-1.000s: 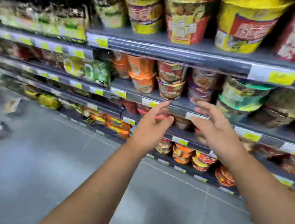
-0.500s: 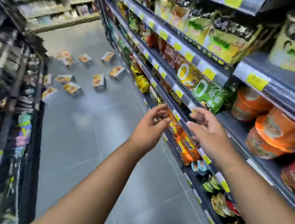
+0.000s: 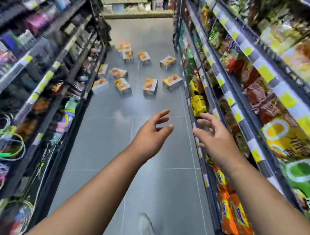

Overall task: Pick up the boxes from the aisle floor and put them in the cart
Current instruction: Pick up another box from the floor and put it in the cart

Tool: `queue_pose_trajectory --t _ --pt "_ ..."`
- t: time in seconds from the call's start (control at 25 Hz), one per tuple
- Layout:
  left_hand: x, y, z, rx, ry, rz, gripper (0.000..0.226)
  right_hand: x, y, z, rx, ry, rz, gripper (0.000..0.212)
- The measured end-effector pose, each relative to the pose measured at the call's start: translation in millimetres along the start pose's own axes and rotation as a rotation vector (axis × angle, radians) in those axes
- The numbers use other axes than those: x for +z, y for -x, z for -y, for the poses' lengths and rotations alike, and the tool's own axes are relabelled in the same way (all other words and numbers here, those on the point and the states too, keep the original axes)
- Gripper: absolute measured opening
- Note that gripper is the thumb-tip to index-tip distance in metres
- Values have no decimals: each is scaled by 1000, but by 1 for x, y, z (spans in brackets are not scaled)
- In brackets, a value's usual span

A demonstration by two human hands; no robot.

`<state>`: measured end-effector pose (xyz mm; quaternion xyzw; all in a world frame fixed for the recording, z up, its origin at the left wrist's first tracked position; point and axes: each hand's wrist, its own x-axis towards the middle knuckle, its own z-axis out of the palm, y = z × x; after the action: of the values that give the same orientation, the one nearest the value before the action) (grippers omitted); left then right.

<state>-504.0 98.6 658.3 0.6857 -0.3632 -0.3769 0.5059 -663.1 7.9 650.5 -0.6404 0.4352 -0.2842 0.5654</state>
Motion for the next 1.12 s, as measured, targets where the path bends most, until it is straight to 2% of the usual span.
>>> queue_pose_trajectory --t 0.52,0.72,0.96,1.12 --pt "-103 -292 -5 -75 3 -66 47 80 -311 46 14 68 58 47" --pt "-126 -419 -3 -130 31 -146 43 97 -467 59 -40 174 154 54" --pt "-153 -562 -16 -195 63 -235 46 135 -629 96 -93 233 288 52" --pt "-194 -669 -9 -222 60 -260 46 172 -742 98 -58 262 322 52"
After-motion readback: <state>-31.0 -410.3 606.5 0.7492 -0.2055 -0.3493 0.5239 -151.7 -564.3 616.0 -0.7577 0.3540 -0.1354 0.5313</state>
